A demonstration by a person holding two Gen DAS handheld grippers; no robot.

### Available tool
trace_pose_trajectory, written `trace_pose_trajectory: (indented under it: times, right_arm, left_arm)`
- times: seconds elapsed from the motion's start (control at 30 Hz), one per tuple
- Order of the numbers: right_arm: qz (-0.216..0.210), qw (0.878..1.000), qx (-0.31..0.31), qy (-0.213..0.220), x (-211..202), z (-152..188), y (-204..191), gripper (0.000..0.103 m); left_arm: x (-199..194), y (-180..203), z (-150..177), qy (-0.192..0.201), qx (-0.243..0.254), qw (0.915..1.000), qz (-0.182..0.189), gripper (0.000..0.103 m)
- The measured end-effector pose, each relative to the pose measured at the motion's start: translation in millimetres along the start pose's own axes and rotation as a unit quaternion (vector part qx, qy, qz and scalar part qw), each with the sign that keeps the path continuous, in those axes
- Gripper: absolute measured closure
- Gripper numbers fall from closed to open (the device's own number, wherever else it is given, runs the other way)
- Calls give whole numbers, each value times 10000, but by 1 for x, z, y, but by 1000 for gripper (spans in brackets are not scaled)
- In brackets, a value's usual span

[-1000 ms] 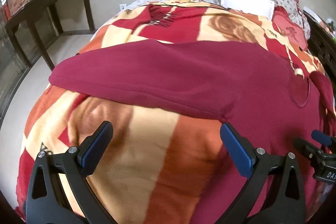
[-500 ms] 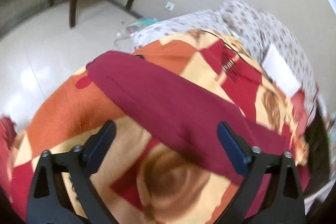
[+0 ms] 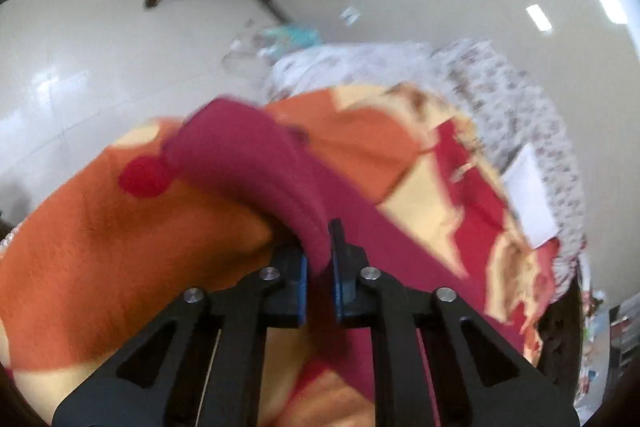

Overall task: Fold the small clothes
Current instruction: 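Grasp a sweatshirt sleeve with the left gripper and lift it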

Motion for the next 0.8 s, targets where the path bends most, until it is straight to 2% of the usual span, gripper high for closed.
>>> trace_pose_trajectory:
  times: [0.07, 0.17, 0.23, 0.37, 0.5, 0.57, 0.63, 0.73, 0.77, 0.8]
  right_arm:
    - [24, 10000, 17, 60, -4, -2, 5, 0]
    - [107, 9996, 146, 197, -16, -5, 22, 0]
    - [175, 9990, 298, 278, -25, -7, 37, 0]
    - [328, 9956, 723, 501, -48, -4, 77, 0]
    - [454, 9917, 1068, 562, -65, 6, 112, 0]
    - [560, 9897, 1189, 562, -69, 12, 127, 0]
    - [606, 9875, 1336, 572, -73, 18, 141, 0]
    - [462, 9843, 1593, 601, -77, 27, 158, 0]
    - [418, 9829, 1682, 626, -78, 28, 163, 0]
    - [361, 9822, 1726, 647, -78, 29, 165, 0]
  left_arm:
    - [-27, 35, 5, 359, 607, 9973, 204, 96]
    - [-62, 100, 25, 563, 1429, 9850, 787, 96]
    - [-77, 146, 50, 412, 1863, 9727, 1320, 96]
    - [-77, 232, 127, -175, 2760, 9399, 2002, 96]
    - [-46, 275, 204, -809, 3203, 9201, 2103, 96]
    - [-26, 283, 240, -1217, 3283, 9134, 2076, 96]
    - [-7, 288, 276, -1453, 3536, 9033, 1946, 96]
    - [4, 285, 311, -1879, 3712, 8893, 1900, 95]
    - [6, 285, 315, -1990, 3725, 8870, 1867, 93]
    - [9, 285, 317, -2095, 3774, 8841, 1791, 83]
Point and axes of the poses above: each gripper's, at about its wrist camera, not at the fingertips, and x roughly the way its jaws point, y to its right, z to its underside, the point moved 2 cm from there along x, roughly the way its jaws point
